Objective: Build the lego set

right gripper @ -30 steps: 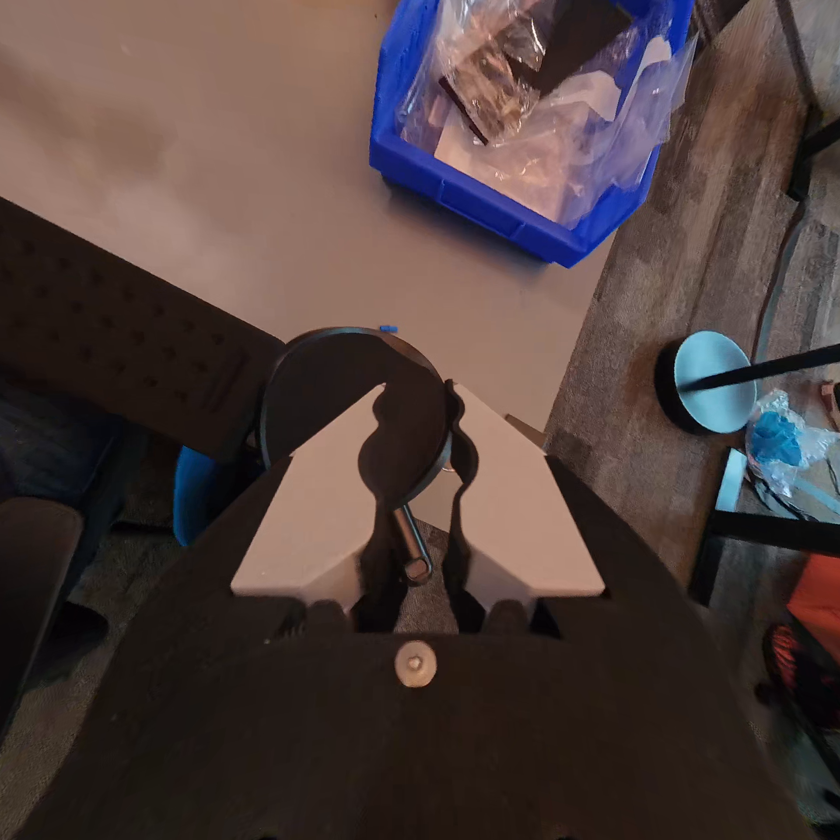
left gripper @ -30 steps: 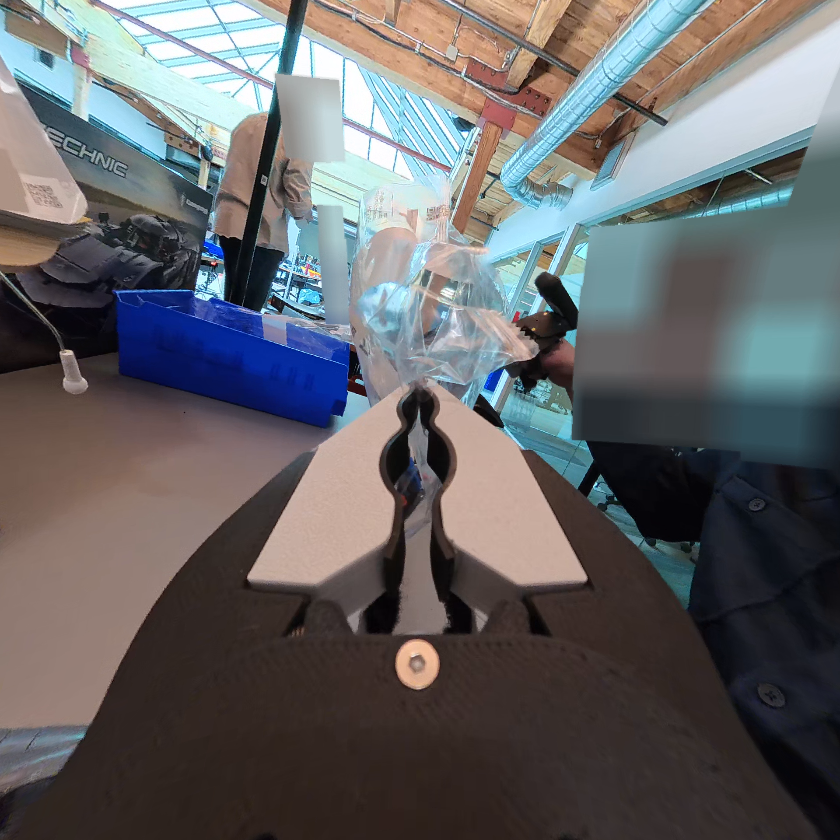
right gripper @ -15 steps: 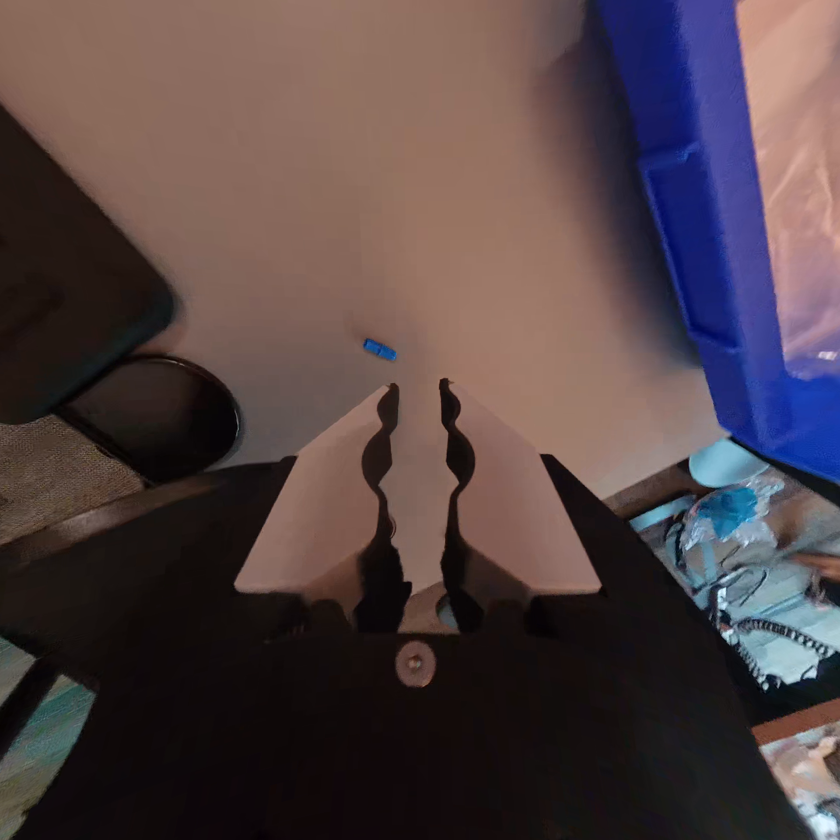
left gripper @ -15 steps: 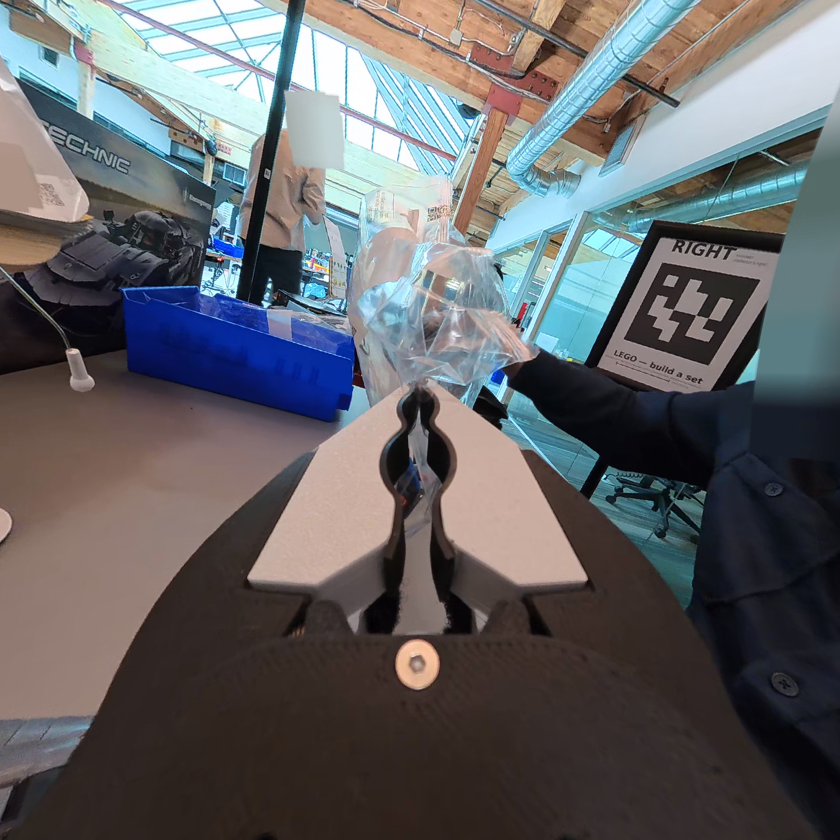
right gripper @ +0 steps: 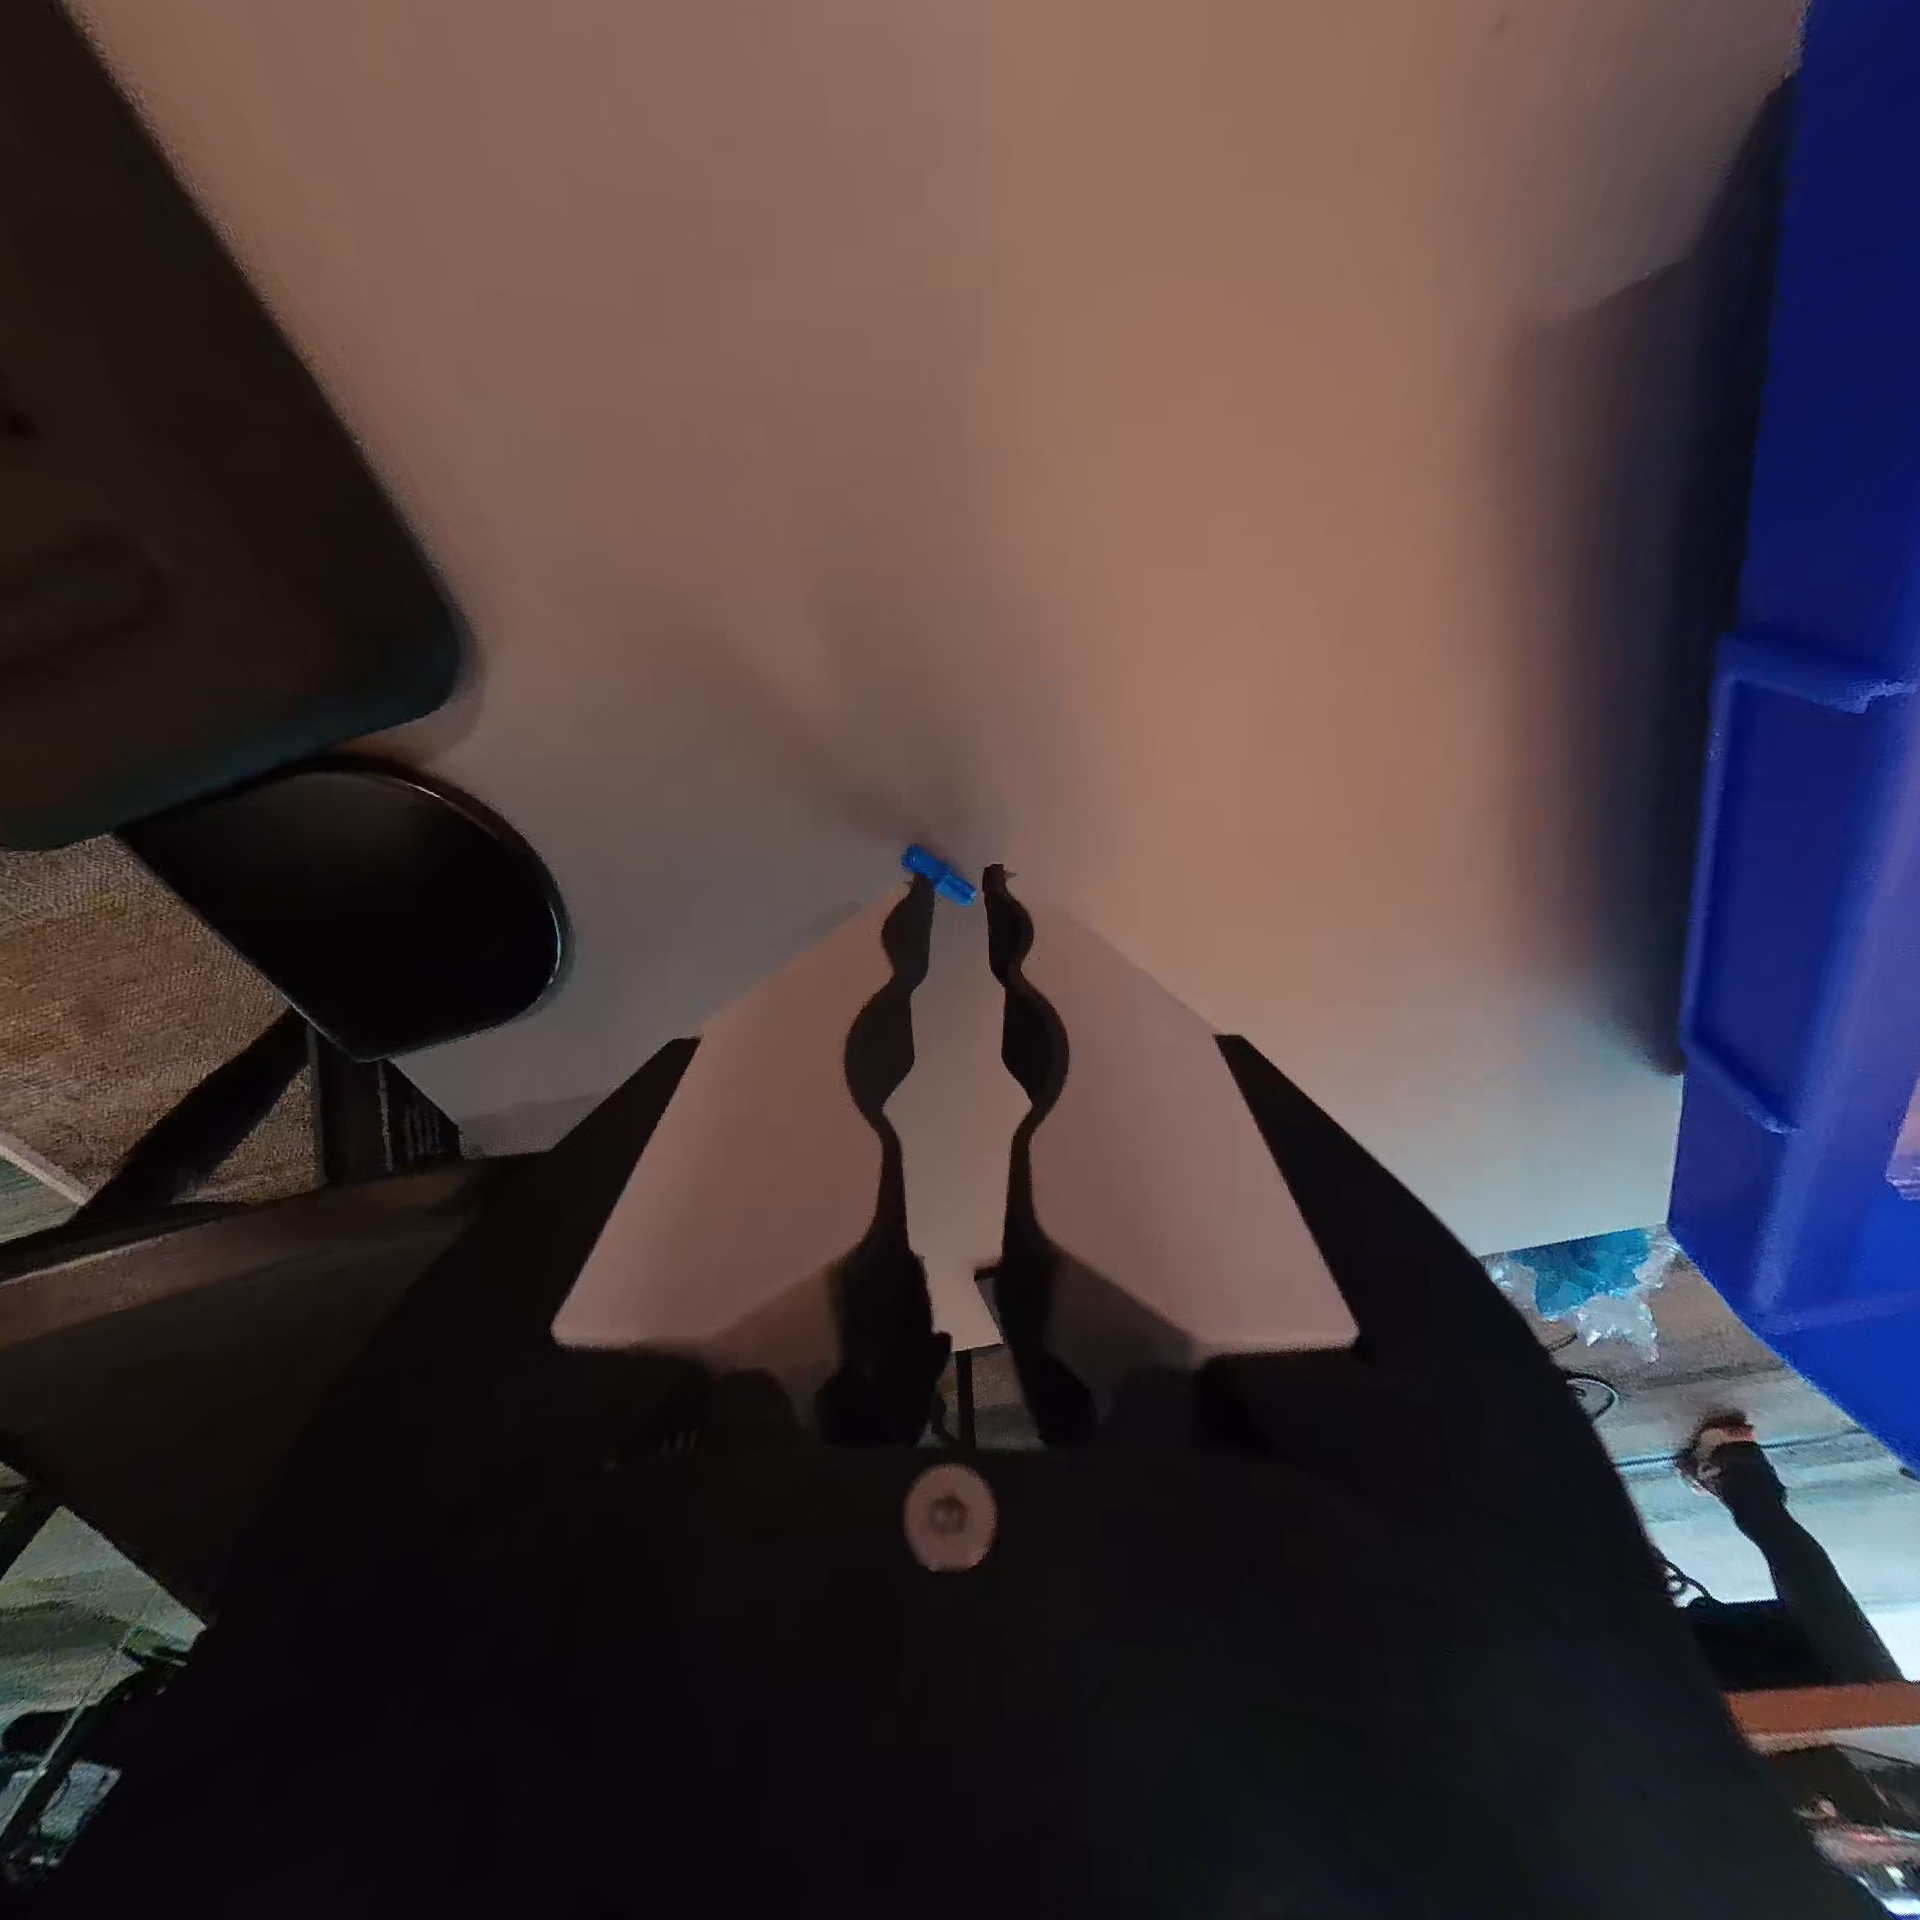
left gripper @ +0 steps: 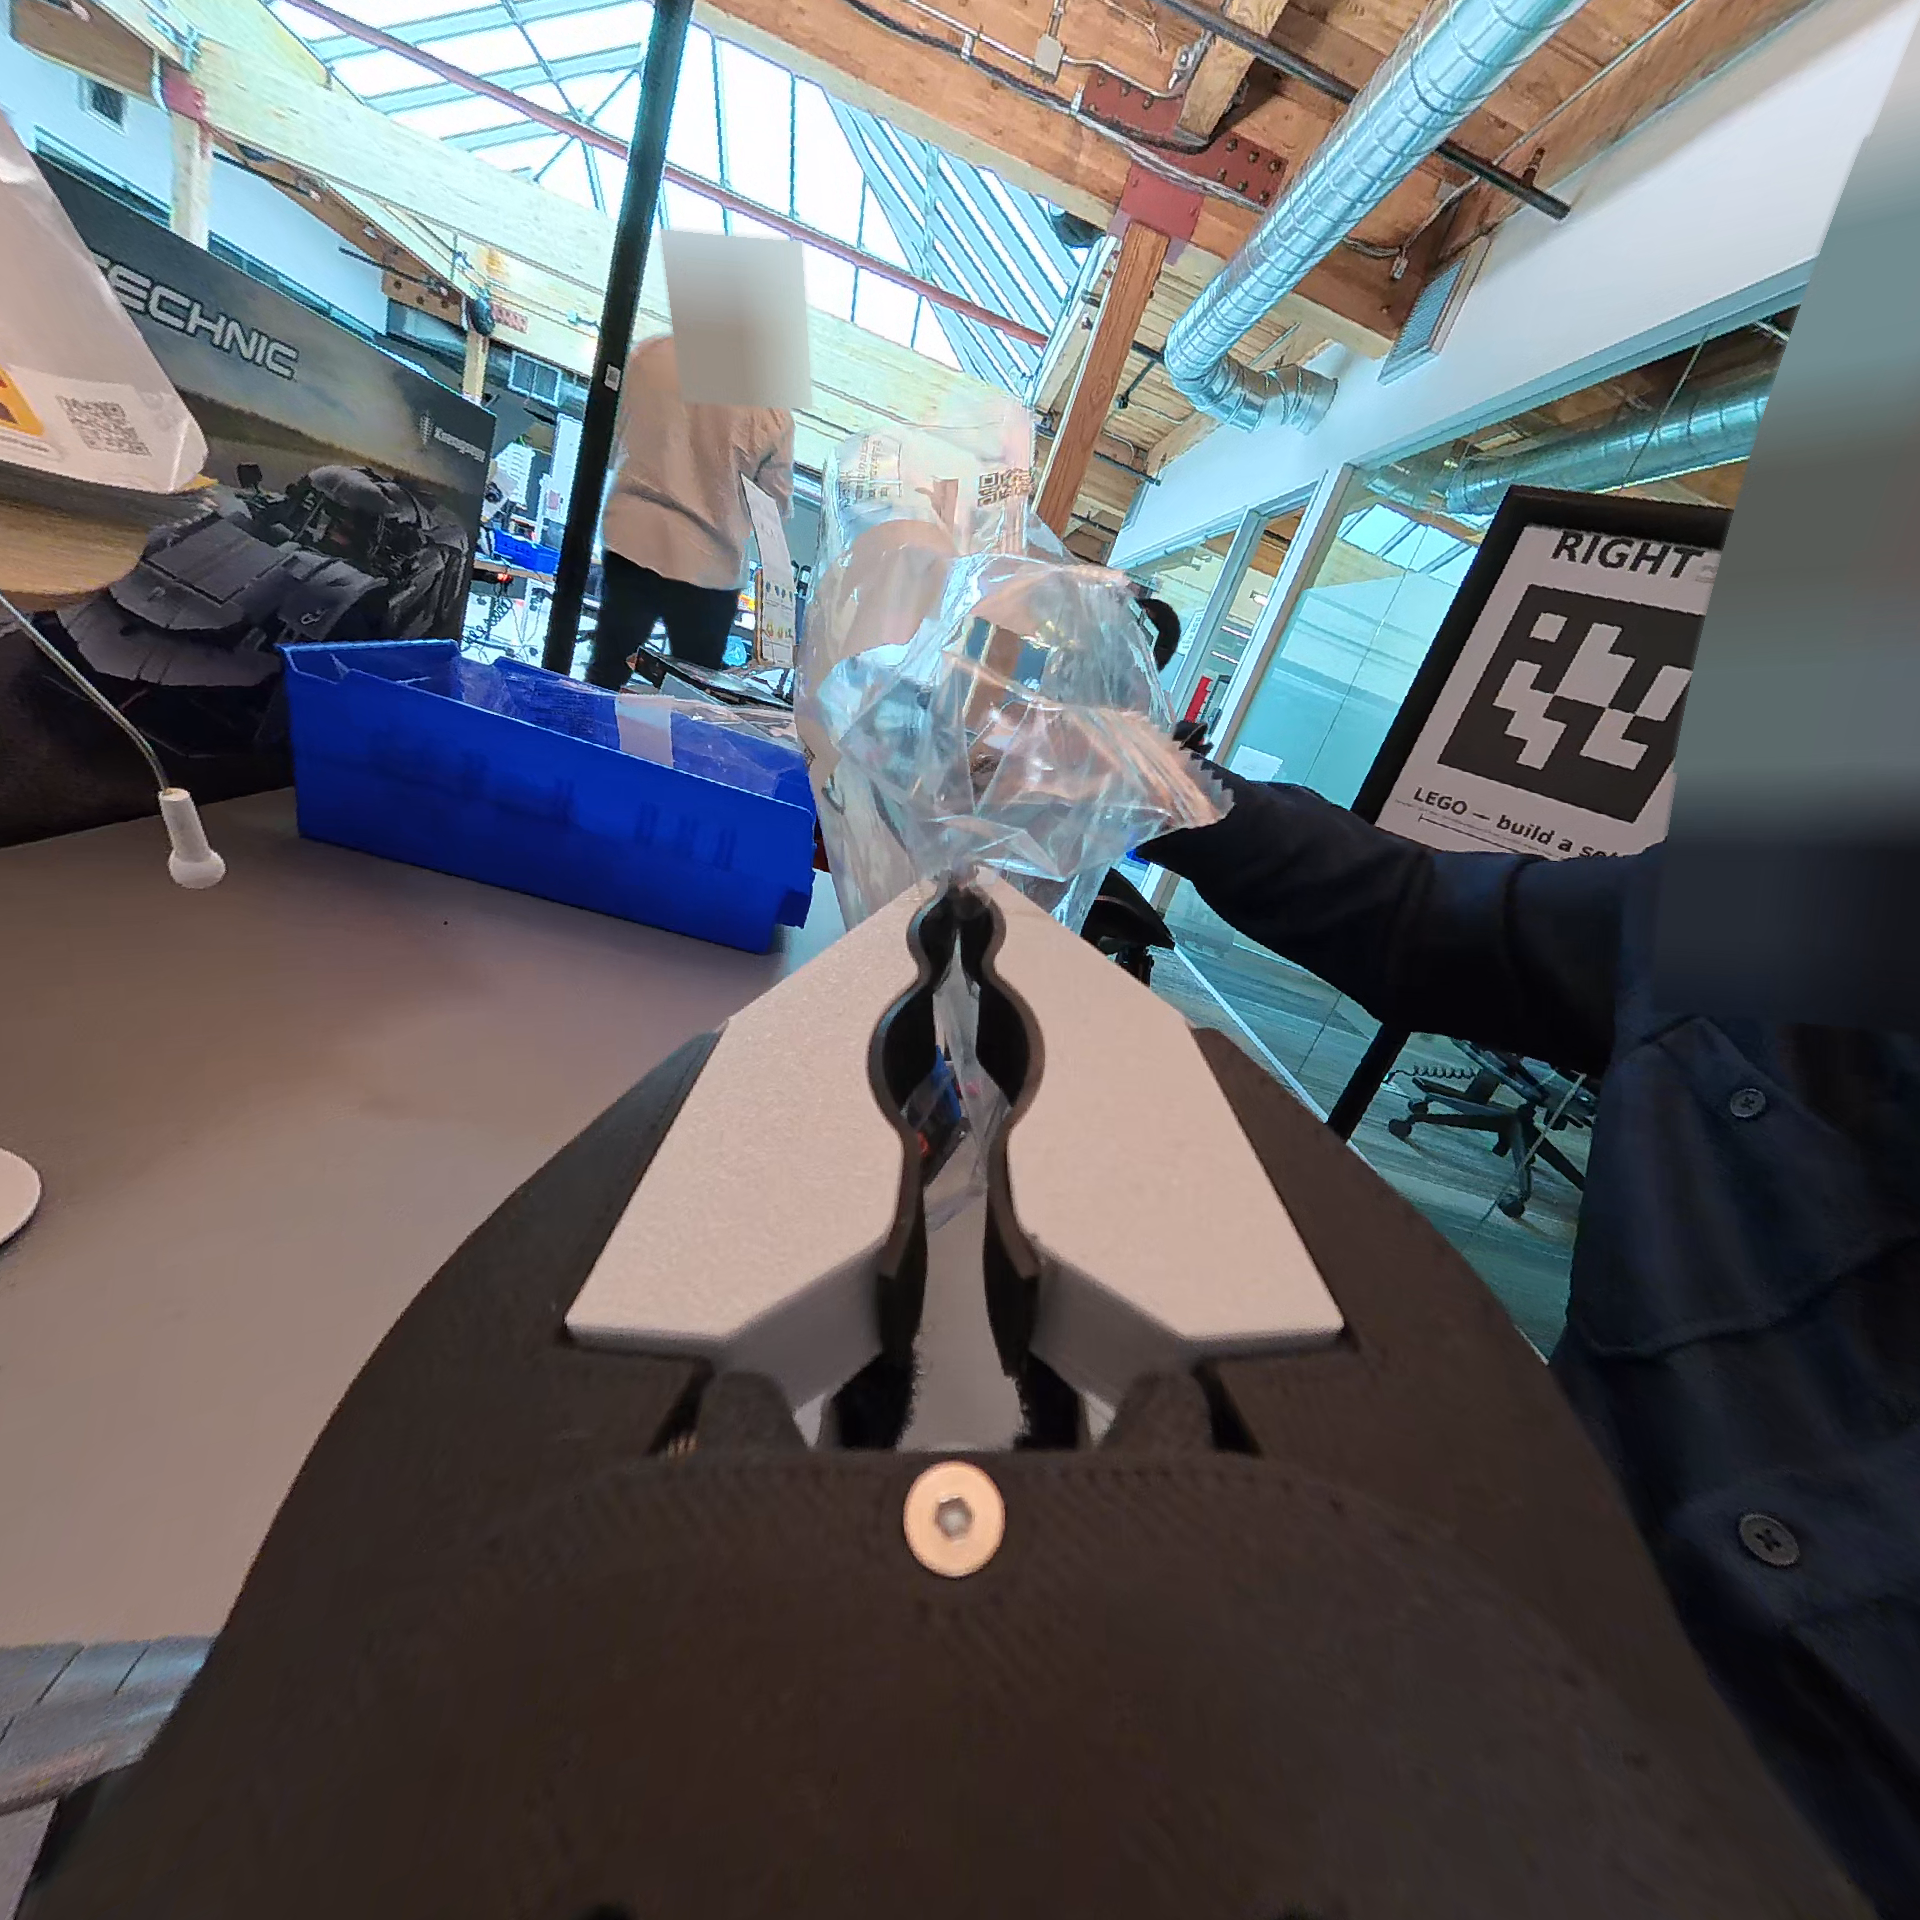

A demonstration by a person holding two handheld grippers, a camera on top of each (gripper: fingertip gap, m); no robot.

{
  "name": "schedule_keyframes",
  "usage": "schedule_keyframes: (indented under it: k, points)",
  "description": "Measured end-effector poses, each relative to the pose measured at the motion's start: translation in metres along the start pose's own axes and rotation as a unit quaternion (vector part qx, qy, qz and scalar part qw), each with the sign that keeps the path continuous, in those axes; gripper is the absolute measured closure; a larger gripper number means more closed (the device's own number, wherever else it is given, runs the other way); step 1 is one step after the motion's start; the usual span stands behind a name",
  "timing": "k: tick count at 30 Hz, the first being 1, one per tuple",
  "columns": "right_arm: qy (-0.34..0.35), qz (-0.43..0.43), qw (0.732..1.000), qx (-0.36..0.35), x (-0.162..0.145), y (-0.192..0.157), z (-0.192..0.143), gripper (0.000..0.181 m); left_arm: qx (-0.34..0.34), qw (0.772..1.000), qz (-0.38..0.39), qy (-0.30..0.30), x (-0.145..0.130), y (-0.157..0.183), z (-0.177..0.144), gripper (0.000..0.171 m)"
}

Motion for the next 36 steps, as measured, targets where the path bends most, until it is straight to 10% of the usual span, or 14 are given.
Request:
schedule_keyframes:
  k: [12,20,28,36]
  points:
    - [0.051,0.023,0.998,-0.018,0.011,0.012,-0.016,0.179,0.001,1.0,0.001,0.001,0.0,-0.001,0.0,0.171]
    - [0.358,-0.066,0.925,-0.109,0.148,-0.004,-0.152,0.179,-0.004,1.0,-0.002,-0.005,-0.003,-0.001,0.003,0.171]
    - [0.402,-0.096,0.906,-0.089,0.249,-0.015,-0.16,0.176,-0.011,1.0,-0.007,-0.001,-0.003,0.0,0.003,0.171]
    - [0.427,0.003,0.894,-0.134,0.228,-0.005,-0.168,0.141,-0.021,1.0,-0.012,0.014,-0.001,0.001,0.003,0.171]
Point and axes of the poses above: each gripper's, where its closed fingertips meet, z out along the fingers, x out of its top, y = z × x across the jaws, the point moved 10 cm from there along -z, back along the fingers, and after that the axes turned 9 degrees about y, right-handed, at the moved point
